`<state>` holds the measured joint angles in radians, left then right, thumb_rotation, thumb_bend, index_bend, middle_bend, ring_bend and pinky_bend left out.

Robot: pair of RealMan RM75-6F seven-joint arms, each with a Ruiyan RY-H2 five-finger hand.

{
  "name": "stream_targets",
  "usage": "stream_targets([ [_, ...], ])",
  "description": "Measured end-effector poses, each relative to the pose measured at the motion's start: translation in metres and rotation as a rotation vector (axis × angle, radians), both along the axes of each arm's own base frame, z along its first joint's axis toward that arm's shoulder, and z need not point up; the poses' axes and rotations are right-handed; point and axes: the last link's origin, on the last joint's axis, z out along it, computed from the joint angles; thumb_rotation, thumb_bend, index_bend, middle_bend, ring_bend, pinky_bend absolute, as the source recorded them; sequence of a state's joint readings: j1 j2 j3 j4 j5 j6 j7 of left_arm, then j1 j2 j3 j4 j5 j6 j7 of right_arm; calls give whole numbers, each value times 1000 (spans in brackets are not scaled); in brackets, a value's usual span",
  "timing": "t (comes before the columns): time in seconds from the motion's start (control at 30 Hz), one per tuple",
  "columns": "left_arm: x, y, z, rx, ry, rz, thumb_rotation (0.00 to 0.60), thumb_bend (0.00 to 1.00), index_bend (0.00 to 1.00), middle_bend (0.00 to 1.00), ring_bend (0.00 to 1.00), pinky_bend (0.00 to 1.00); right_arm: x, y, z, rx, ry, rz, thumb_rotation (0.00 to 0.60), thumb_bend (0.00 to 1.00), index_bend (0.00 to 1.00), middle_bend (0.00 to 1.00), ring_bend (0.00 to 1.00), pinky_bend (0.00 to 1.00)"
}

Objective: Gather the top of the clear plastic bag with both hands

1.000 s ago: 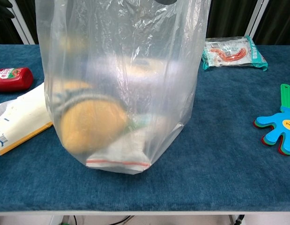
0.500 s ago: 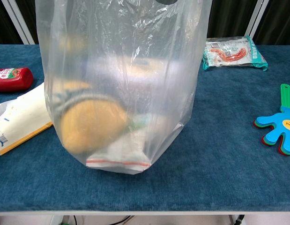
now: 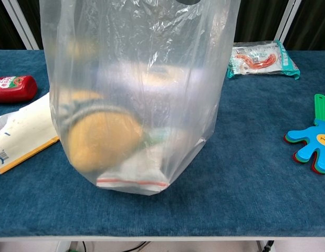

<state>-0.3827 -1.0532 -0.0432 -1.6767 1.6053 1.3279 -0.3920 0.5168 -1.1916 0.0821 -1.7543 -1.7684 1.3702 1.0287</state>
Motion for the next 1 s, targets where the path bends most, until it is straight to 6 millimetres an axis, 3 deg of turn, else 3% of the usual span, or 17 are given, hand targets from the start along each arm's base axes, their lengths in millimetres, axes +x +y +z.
stream_targets([
  [0.2,-1,0,1,1,0,2,600,125,183,199,181,370,8,-6,-4,-3,17,6,600,203,134,171,43,111],
  [1.0,-4,-1,5,8,0,9,600,125,183,199,181,370,51,-13,-9,-11,86,94,600,206,135,163,46,128],
])
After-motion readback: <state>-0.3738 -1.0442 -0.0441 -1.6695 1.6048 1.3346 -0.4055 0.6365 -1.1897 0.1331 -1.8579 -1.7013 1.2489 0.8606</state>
